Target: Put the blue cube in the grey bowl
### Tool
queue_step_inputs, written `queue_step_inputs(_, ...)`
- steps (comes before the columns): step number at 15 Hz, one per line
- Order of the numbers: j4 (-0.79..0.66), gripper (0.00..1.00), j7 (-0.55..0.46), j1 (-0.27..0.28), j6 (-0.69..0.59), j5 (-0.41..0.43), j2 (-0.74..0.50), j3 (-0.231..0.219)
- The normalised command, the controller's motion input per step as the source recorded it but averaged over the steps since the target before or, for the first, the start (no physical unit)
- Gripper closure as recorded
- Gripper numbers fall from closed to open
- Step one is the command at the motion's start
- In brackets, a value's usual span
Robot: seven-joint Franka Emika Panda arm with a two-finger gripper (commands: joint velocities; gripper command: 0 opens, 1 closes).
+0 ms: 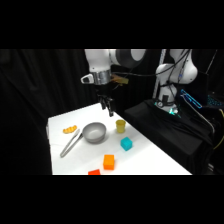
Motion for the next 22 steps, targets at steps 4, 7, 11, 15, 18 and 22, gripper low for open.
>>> queue_step_inputs(4, -0.05, 0.00, 0.03, -0.010, 0.03, 0.012, -0.05, 0.042)
queue_step_inputs(7, -0.19, 0.00, 0.08, 0.032, 0.14, 0.038, -0.13, 0.072)
queue_step_inputs(11, -0.22, 0.00, 0.12, 0.057, 0.35, 0.050, -0.05, 0.077)
queue_step_inputs(15, -0.16, 0.00, 0.16, 0.062, 0.43, 0.000, 0.10, 0.060)
queue_step_inputs(18, -0.16, 0.00, 0.17, 0.063, 0.42, -0.042, 0.12, 0.036)
queue_step_inputs(22, -0.17, 0.00, 0.17, 0.065, 0.36, -0.062, 0.06, 0.023)
